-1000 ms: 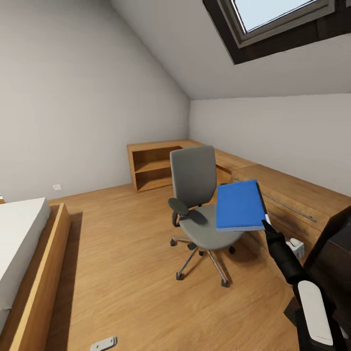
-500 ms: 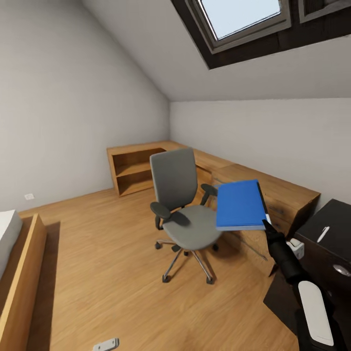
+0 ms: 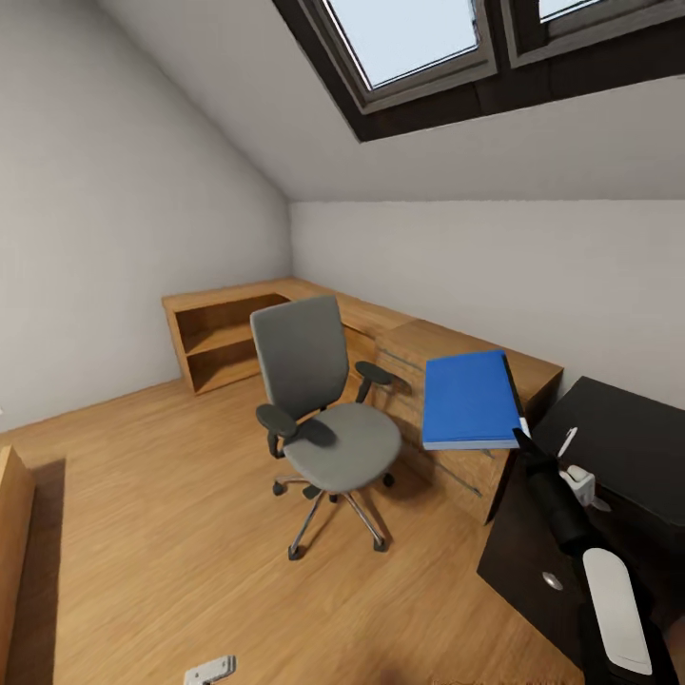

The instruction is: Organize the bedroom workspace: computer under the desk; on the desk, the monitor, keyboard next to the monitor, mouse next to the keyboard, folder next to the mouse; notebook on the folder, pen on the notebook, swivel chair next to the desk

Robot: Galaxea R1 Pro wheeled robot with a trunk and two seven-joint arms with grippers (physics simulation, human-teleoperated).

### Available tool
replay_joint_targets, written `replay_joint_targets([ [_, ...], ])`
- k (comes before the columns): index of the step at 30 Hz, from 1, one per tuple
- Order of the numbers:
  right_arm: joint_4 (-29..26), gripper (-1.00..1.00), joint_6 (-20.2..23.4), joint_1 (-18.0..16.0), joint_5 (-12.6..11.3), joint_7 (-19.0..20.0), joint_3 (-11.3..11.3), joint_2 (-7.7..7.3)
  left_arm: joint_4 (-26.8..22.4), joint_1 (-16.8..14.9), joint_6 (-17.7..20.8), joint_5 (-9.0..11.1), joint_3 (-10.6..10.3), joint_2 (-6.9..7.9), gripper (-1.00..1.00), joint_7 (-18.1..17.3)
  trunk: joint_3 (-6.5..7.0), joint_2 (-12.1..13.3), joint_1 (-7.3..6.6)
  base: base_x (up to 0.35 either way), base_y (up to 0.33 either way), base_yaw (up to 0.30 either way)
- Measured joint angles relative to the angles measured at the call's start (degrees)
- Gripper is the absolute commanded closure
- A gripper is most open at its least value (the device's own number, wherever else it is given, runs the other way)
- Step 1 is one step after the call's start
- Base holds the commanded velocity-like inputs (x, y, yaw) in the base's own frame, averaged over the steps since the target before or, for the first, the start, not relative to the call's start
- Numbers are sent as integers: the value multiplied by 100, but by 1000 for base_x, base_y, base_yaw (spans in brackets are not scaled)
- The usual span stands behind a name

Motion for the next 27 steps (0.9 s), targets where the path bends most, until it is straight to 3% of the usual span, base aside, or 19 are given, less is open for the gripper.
replay_joint_targets([
  [5, 0, 100, 0, -1, 0, 2, 0, 0, 64, 0, -387, 15, 2, -3, -100, -4, 90, 201, -110, 0, 0, -265],
  [11, -8, 100, 7, -1, -16, -6, 0, -6, 515, 2, -1872, 37, 6, -3, -100, 27, 197, 441, -242, 0, 0, -265],
  [13, -4, 100, 8, -1, -17, -3, 0, -8, 579, 41, -2177, 39, 7, 5, -100, 28, 233, 522, -286, 0, 0, -265],
  [16, -2, 100, 8, 0, -17, -2, 0, -9, 623, 370, -2956, 21, 7, 21, -100, 34, 287, 642, -352, 0, 0, -265],
  [18, 2, 100, 4, 0, -17, 0, 0, -9, 632, 558, -3687, 1, -9, 2, -100, 21, 323, 722, -396, 0, 0, -265],
  [19, 5, 100, 2, 0, -19, 0, 0, -9, 637, 660, -4312, -10, -18, -32, -100, 2, 341, 762, -418, 0, 0, -265],
  [20, 3, 100, 4, 0, -22, -2, 0, -9, 639, 701, -4572, -18, -25, -60, -100, -6, 359, 802, -439, 0, 0, -265],
  [22, 2, 100, 4, 0, -20, -4, 0, -9, 641, 737, -4778, -12, -25, -89, -100, -24, 395, 883, -483, 0, 0, -265],
  [27, 7, 100, 2, 1, -18, -6, 0, -11, 643, 766, -4785, -11, -25, -119, -100, -34, 485, 1083, -593, 0, 0, -265],
])
